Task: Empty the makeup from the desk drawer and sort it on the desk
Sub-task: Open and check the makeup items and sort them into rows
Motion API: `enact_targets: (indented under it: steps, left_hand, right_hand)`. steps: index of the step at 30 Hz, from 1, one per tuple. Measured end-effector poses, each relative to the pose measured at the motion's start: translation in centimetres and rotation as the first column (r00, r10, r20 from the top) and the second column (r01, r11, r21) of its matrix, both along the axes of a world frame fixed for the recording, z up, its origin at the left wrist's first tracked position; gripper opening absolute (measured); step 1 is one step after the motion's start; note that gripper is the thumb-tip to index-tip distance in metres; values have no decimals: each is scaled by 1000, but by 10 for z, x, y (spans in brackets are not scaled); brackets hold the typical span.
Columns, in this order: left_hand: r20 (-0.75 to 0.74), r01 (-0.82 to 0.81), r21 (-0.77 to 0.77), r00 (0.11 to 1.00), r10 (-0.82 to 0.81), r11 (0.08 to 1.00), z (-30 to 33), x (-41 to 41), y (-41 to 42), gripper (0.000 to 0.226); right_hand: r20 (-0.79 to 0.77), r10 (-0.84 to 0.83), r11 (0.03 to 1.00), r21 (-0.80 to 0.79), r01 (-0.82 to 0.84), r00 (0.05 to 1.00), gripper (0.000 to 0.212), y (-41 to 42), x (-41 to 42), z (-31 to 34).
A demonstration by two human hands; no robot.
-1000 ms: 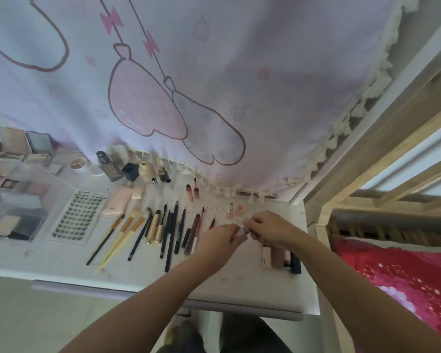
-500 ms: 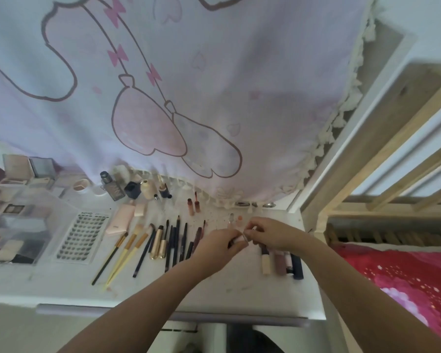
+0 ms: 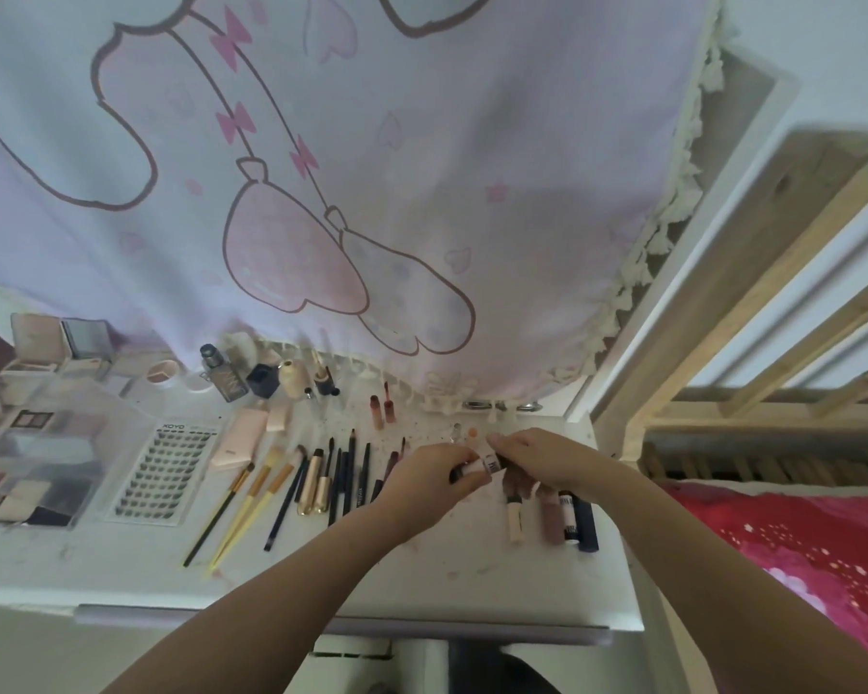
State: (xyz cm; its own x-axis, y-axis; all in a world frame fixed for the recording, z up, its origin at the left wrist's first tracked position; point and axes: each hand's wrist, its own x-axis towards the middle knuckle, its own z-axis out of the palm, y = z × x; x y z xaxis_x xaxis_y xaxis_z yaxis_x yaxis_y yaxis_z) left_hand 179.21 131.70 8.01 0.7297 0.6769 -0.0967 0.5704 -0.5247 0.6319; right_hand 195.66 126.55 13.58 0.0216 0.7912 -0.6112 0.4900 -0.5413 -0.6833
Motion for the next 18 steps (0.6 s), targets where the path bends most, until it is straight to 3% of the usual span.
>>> enact_targets:
  steps: [2, 5, 8, 12, 14, 18]
  left_hand:
    - [-18, 7, 16, 1000, -6, 1000, 1, 0, 0, 24]
    - [-19, 3, 17, 1000, -3, 1000, 1, -1, -1, 20]
    - [-57, 22, 46, 998, -19, 999, 1, -1, -1, 26]
    - [-143, 87, -27, 986, -90, 996, -2, -10, 2, 31]
    - [-158, 24, -91, 987, -38, 996, -7, -20, 5, 26]
    - [-126, -115, -169, 987, 94, 979, -18, -31, 2, 21]
  right_hand:
    - [43, 49, 999, 14, -50, 998, 33, 0, 1, -1]
    - [-19, 48, 999, 18, -48, 999, 14, -1, 5, 0]
    - [26, 92, 995, -30, -92, 995, 32, 1, 8, 0]
    - [181, 228, 974, -53, -222, 957, 24, 1, 22, -8]
    - [120, 122, 992, -47, -118, 985, 23, -1, 35, -14]
    - [-200, -171, 981, -128, 147, 965, 24, -8, 45, -30]
